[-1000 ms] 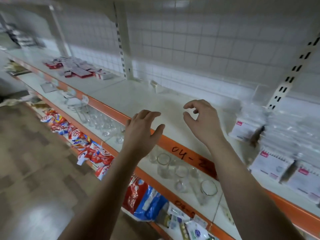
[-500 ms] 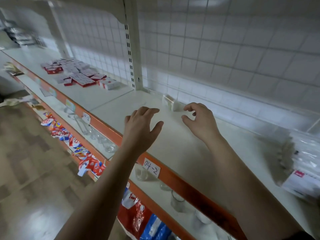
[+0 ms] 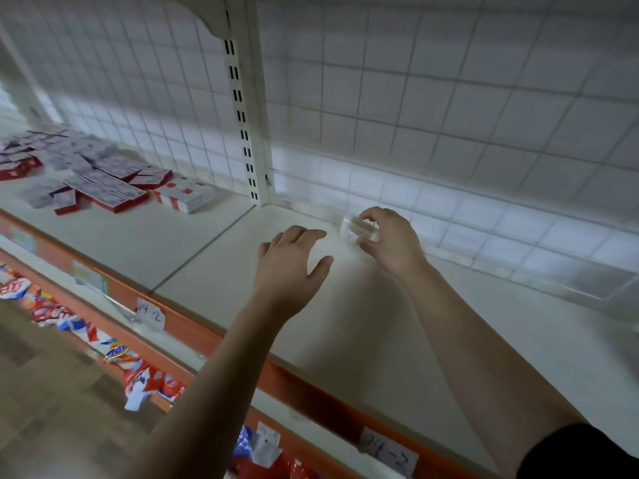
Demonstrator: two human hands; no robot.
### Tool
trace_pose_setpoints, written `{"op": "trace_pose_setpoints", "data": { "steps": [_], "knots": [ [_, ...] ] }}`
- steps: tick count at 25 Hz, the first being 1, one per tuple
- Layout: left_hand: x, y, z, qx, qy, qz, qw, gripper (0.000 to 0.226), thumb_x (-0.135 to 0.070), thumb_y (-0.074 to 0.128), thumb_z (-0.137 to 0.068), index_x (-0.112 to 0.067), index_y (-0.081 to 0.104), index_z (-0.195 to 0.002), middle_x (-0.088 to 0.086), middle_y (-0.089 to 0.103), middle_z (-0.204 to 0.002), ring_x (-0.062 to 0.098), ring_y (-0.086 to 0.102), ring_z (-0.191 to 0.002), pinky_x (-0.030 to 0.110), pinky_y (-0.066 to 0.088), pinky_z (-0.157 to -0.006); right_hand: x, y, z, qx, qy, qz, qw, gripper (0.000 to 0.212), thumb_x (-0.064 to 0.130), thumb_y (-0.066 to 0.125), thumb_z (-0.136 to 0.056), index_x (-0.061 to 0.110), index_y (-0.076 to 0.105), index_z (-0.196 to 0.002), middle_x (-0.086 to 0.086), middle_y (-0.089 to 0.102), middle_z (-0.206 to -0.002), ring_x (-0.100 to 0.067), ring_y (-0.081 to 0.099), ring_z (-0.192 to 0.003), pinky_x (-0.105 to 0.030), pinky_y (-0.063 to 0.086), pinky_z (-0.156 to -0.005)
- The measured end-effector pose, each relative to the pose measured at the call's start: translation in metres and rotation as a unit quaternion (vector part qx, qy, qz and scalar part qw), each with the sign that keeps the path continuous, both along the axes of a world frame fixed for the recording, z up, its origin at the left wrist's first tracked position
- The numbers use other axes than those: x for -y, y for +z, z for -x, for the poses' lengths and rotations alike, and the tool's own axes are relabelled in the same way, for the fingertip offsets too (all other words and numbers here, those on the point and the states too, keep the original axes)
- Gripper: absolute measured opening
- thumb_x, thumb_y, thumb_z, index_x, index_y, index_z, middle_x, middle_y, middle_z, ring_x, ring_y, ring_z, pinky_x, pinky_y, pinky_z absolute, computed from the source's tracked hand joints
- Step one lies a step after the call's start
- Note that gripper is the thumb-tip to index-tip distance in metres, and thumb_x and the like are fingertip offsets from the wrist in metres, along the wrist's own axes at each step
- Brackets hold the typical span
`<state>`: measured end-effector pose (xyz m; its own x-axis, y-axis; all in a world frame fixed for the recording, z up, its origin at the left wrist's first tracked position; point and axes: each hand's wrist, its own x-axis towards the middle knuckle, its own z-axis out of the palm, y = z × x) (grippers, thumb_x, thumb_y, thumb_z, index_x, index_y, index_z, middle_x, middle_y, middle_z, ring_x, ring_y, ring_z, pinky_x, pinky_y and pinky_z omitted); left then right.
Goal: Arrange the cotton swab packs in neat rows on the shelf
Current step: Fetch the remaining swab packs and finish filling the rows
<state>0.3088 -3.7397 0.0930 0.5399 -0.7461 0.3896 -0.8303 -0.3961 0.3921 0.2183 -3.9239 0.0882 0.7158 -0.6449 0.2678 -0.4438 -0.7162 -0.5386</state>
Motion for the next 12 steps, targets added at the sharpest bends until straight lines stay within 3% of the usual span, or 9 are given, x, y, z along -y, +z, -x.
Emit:
{"op": "trace_pose_setpoints", "data": {
  "steps": [3,6,12],
  "knots": [
    [0.002,-0.007,-0.027,-0.019,-0.019,-0.006,1.000,0.043,-0.040,0.053,-0.091,-0.026,0.051,-0.132,-0.004,0.054,-0.126,0.018,0.052,-0.113,0.035,0.033,-0.094,0.000,-0.008,-0.022,-0.041,-0.028,0.006,0.999,0.050,0.018,0.076,-0.072,0.022,0.054,-0.117,-0.003,0.060,-0.111,-0.026,0.052,-0.104,-0.032,0.044,-0.080],
    [0.007,-0.010,-0.044,-0.028,-0.039,-0.003,0.999,0.042,-0.039,0.054,-0.091,-0.026,0.052,-0.131,-0.005,0.055,-0.124,0.018,0.053,-0.111,0.036,0.035,-0.093,0.000,-0.011,-0.027,-0.067,-0.061,0.026,0.996,0.060,0.011,0.067,-0.074,0.023,0.046,-0.129,-0.006,0.058,-0.116,-0.028,0.048,-0.107,-0.034,0.043,-0.085],
    [0.031,-0.003,-0.041,-0.043,-0.102,0.032,0.993,0.041,-0.034,0.060,-0.088,-0.024,0.056,-0.127,-0.004,0.057,-0.118,0.018,0.057,-0.105,0.040,0.041,-0.091,-0.010,0.003,0.009,0.033,-0.079,-0.045,0.995,0.071,0.023,0.067,-0.075,0.038,0.034,-0.136,0.002,0.050,-0.108,-0.016,0.049,-0.094,-0.027,0.036,-0.077]
  ]
}}
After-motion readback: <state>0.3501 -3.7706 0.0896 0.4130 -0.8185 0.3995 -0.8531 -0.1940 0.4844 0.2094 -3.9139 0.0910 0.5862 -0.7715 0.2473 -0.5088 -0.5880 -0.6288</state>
